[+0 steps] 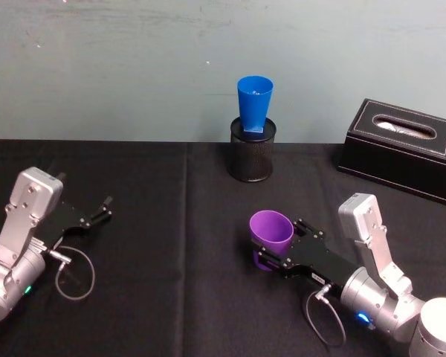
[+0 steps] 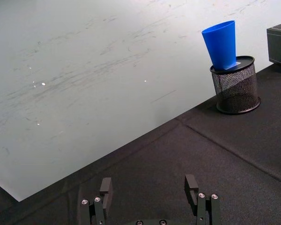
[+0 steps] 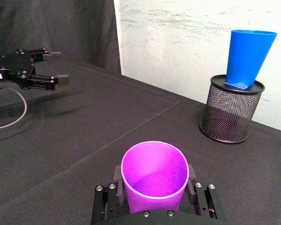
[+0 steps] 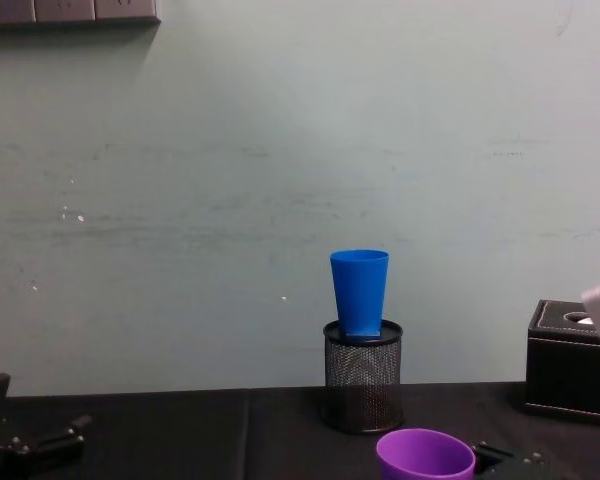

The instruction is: Pick up one cup with a gripper and tap it against the other cup.

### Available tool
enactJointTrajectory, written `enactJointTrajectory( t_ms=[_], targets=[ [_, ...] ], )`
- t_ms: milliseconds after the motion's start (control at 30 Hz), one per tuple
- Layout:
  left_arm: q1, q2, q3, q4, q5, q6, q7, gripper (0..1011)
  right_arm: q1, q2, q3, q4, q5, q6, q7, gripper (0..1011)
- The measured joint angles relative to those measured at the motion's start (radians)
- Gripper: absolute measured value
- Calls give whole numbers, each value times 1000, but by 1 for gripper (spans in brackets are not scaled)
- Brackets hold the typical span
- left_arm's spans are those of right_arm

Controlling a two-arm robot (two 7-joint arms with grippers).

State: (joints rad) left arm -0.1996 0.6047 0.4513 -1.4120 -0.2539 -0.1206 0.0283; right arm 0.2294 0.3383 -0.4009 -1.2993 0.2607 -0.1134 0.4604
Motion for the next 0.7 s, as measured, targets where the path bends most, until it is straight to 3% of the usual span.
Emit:
enactJointTrajectory(
  t_ms=[700],
  targets=[
    [0,0,0,0,0,0,0,1011,-5,-5,6,-7,-1,-17,-6,734]
  ],
)
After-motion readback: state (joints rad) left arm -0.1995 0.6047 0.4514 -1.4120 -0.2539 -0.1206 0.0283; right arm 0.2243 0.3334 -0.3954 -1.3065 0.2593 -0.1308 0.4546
